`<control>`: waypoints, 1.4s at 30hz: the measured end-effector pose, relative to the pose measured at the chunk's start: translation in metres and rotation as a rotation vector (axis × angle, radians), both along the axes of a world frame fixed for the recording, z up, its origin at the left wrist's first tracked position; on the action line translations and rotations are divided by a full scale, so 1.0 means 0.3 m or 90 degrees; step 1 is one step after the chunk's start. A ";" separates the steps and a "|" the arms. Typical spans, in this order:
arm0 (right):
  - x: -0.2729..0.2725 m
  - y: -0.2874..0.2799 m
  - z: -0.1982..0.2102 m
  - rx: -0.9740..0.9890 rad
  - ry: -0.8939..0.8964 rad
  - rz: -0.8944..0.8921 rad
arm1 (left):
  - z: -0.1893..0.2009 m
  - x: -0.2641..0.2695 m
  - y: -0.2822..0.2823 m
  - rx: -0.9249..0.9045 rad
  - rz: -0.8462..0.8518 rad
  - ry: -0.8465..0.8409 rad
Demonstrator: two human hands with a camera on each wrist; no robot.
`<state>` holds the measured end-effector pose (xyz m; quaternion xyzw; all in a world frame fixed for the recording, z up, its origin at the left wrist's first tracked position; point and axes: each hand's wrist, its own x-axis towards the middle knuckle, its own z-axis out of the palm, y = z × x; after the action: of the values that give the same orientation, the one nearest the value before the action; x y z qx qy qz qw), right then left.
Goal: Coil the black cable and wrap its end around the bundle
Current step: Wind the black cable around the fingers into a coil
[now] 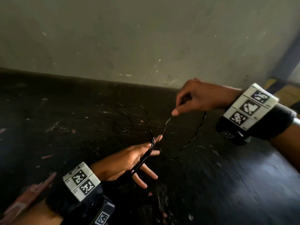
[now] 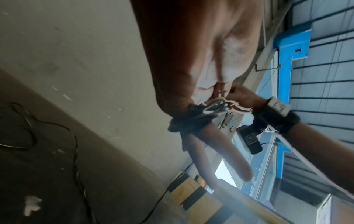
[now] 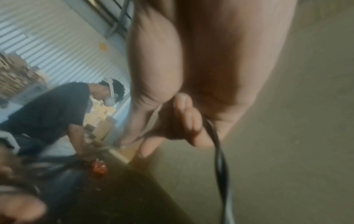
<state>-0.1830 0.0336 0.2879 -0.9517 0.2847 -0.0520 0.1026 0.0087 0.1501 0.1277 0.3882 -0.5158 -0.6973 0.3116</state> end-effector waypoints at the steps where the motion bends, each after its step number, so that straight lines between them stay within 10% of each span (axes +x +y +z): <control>1: -0.004 -0.017 -0.003 -0.011 -0.020 -0.005 | 0.014 -0.002 0.011 0.007 -0.025 0.011; 7: -0.013 -0.070 -0.167 -0.042 -0.089 -0.014 | 0.100 0.011 0.041 0.027 -0.110 0.186; 17: 0.142 0.115 -0.506 0.199 -0.211 -0.068 | 0.233 0.020 -0.199 -0.110 0.204 0.372; 30: 0.032 0.098 -0.077 0.044 0.043 0.025 | -0.040 0.004 -0.164 -0.117 0.101 -0.048; 36: -0.009 -0.069 0.027 -0.003 -0.034 0.005 | 0.025 -0.009 -0.066 -0.079 -0.050 0.002; 42: -0.009 -0.172 -0.178 0.031 -0.188 -0.058 | 0.162 0.011 -0.070 -0.063 -0.040 0.183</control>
<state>-0.1858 -0.0180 0.2345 -0.9170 0.3104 -0.1890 0.1643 0.0120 0.1291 0.1764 0.2525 -0.5112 -0.7289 0.3791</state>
